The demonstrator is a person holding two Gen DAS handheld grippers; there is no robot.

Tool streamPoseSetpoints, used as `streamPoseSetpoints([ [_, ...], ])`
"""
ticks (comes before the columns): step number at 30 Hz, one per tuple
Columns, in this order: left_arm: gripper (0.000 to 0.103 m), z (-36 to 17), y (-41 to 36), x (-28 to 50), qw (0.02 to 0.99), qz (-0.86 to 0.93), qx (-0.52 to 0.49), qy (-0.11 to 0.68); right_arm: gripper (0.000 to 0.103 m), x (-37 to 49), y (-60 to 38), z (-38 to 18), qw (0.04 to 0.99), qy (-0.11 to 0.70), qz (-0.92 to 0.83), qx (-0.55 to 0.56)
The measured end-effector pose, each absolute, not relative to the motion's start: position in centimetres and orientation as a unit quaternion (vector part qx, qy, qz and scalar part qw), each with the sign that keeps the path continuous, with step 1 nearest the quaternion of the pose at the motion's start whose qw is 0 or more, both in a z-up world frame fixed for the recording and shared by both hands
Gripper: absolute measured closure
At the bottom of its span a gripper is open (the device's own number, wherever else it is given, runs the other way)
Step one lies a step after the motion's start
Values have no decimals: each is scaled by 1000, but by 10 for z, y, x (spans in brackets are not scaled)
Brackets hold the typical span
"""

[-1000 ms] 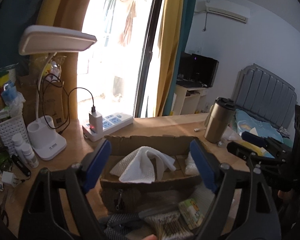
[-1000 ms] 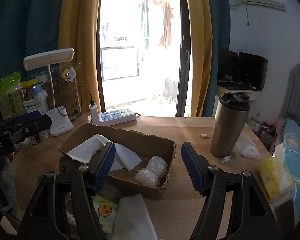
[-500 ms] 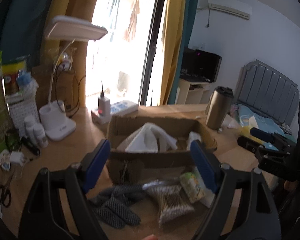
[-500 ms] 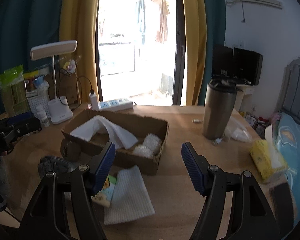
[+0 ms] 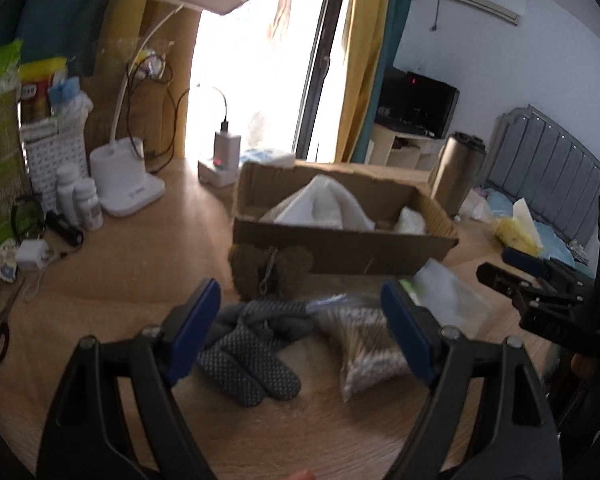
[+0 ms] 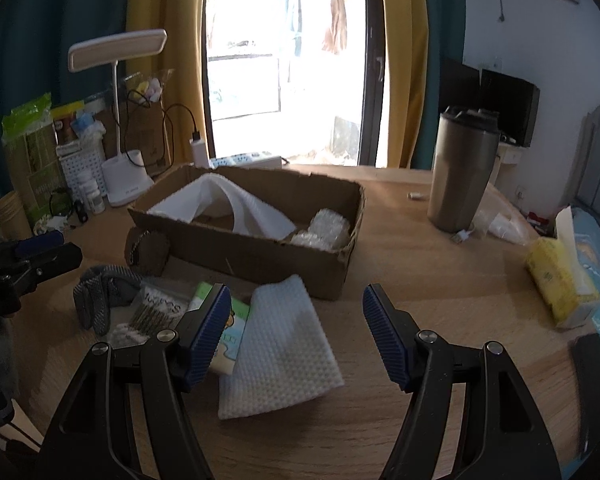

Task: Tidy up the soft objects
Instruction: 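Grasp the grey dotted glove with the left tool while the right tool grasps the cartoon tissue pack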

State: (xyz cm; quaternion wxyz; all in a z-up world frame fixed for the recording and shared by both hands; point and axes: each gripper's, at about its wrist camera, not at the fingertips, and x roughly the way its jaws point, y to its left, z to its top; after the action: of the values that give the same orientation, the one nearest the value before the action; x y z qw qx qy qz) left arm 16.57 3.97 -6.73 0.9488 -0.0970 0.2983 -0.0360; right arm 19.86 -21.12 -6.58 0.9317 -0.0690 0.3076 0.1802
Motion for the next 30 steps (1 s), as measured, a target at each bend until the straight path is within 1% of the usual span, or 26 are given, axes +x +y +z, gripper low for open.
streamPoseSetpoints([
  [15,19,-99,59,171,936,-24,-108,334,31,202,-172,-86,909,336,235,-75],
  [20,19,-108,64,177,931,-21,-107,349,31,211,-164,-95,896,361,250,-61],
  [24,19,-112,64,184,927,-26,-106,359,34,214,-160,-101,887,376,263,-57],
  [30,19,-116,62,199,920,-28,-99,378,34,217,-158,-110,877,396,266,-54],
])
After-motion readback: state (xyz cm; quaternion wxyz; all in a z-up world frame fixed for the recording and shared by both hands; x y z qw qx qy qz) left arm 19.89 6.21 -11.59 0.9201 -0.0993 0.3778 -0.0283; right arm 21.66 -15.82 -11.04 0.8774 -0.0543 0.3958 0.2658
